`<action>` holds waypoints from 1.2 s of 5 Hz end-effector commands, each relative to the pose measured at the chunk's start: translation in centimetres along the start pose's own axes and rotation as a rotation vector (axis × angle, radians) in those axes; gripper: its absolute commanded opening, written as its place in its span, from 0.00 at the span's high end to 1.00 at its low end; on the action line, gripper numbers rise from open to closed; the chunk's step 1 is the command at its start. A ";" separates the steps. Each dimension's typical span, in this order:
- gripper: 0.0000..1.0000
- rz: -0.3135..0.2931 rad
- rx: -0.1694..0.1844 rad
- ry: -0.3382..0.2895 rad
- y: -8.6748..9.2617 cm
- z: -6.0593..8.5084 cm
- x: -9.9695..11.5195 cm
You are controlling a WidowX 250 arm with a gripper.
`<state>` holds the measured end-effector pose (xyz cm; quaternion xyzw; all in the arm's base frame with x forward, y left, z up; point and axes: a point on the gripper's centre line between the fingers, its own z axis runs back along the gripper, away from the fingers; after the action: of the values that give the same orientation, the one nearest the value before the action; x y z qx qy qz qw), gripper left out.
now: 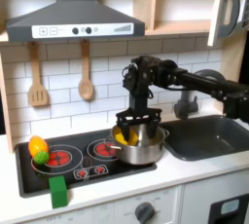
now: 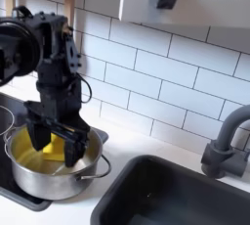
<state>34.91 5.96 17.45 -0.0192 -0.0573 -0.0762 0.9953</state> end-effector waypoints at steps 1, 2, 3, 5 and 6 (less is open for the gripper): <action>0.00 0.033 0.025 0.004 2.8 0.0 0.3; 0.00 0.036 0.026 0.008 3.2 -0.1 0.3; 0.00 0.050 0.030 0.018 4.3 -0.3 0.1; 0.00 0.093 0.058 0.020 7.2 -0.2 0.1; 0.00 0.111 0.063 0.022 8.2 -0.1 0.0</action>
<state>36.12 14.08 17.11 0.0084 -0.0472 -0.0192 0.9987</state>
